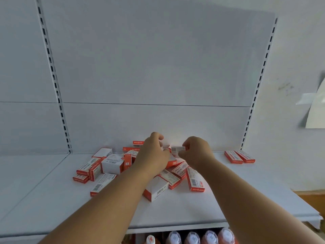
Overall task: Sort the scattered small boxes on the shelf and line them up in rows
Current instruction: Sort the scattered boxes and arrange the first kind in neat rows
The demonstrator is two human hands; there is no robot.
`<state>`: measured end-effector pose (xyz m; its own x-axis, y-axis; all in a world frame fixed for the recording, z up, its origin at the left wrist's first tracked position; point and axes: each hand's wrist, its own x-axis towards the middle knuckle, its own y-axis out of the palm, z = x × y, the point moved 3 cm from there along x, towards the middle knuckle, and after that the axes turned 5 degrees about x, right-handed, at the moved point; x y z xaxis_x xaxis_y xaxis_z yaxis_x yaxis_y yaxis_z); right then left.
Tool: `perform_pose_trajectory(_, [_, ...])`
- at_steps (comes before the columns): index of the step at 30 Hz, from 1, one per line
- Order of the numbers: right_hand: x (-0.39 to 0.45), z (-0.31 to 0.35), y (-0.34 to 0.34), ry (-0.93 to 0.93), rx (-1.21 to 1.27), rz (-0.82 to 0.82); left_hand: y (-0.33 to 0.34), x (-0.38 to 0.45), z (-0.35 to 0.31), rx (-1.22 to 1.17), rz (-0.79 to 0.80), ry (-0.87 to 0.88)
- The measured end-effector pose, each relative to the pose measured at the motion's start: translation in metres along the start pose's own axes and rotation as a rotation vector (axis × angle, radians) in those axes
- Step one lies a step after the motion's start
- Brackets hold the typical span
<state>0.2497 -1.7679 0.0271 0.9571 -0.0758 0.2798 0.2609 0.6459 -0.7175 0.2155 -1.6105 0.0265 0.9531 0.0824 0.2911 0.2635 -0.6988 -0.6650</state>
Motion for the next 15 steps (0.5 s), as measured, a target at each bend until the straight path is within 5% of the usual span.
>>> perform_pose_trajectory(3, [-0.008, 0.001, -0.014, 0.009, 0.368, -0.058, -0.004, 0.001, -0.003, -0.060, -0.022, 0.010])
perform_pose_trajectory(6, [-0.021, 0.011, -0.026, 0.028, 0.721, 0.110, -0.011, 0.000, -0.004, -0.234, -0.011, 0.015])
perform_pose_trajectory(9, [-0.033, 0.018, -0.031, -0.020, 0.807, 0.136, -0.015, -0.004, 0.001, -0.522, 0.003, -0.045])
perform_pose_trajectory(12, [-0.042, 0.012, -0.034, -0.009, 0.692, -0.024, -0.012, -0.011, 0.009, -0.768, 0.038, -0.151])
perform_pose_trajectory(15, [-0.050, -0.001, -0.035, -0.039, 0.061, -0.083, -0.010, -0.018, 0.015, -0.962, 0.064, -0.225])
